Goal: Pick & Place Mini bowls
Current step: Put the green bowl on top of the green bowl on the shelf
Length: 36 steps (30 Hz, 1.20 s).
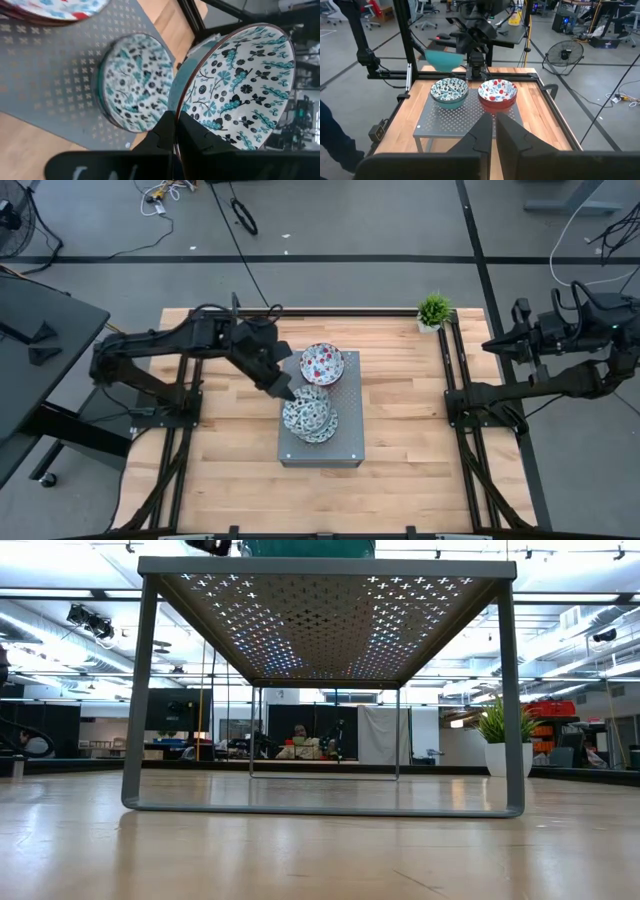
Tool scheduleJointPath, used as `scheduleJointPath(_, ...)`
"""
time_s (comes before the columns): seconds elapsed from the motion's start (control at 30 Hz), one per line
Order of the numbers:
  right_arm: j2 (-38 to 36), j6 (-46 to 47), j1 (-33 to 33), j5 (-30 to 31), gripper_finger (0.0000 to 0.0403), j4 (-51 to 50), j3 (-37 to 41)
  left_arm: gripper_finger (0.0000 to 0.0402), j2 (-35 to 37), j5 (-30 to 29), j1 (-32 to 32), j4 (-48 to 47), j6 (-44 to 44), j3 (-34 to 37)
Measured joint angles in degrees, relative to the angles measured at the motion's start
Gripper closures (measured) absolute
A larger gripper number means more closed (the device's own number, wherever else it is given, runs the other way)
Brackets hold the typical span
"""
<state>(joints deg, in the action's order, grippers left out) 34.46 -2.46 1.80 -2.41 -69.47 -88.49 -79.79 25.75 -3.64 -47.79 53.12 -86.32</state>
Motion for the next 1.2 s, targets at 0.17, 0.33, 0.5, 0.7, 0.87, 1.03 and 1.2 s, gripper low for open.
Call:
scheduleJointPath(0.17,0.0,0.0,0.0,0.0,0.0374,0.0,0.0,0.0393,-2.4,0.0,-0.8,-0.8,-0.2,-1.8)
scheduleJointPath(0.33,0.0,0.0,0.0,0.0,0.0374,0.0,0.0,0.0393,-5.5,-0.4,-0.8,-2.9,-2.1,-7.6)
scheduleJointPath(0.5,0.0,0.0,0.0,0.0,0.0374,0.0,0.0,0.0393,-9.1,-1.7,-0.8,-9.8,-4.5,-14.1)
scheduleJointPath(0.7,0.0,0.0,0.0,0.0,0.0374,0.0,0.0,0.0393,-11.5,-3.1,-0.7,-14.1,-5.5,-17.5)
scheduleJointPath(0.87,0.0,0.0,0.0,0.0,0.0374,0.0,0.0,0.0393,-12.6,-3.3,0.6,-14.6,-5.0,-17.6)
scheduleJointPath(1.03,0.0,0.0,0.0,0.0,0.0374,0.0,0.0,0.0393,-13.2,-5.2,2.1,-15.8,-5.7,-17.6)
scheduleJointPath(1.2,0.0,0.0,0.0,0.0,0.0374,0.0,0.0,0.0393,-14.3,-7.3,3.1,-16.6,-6.9,-17.5)
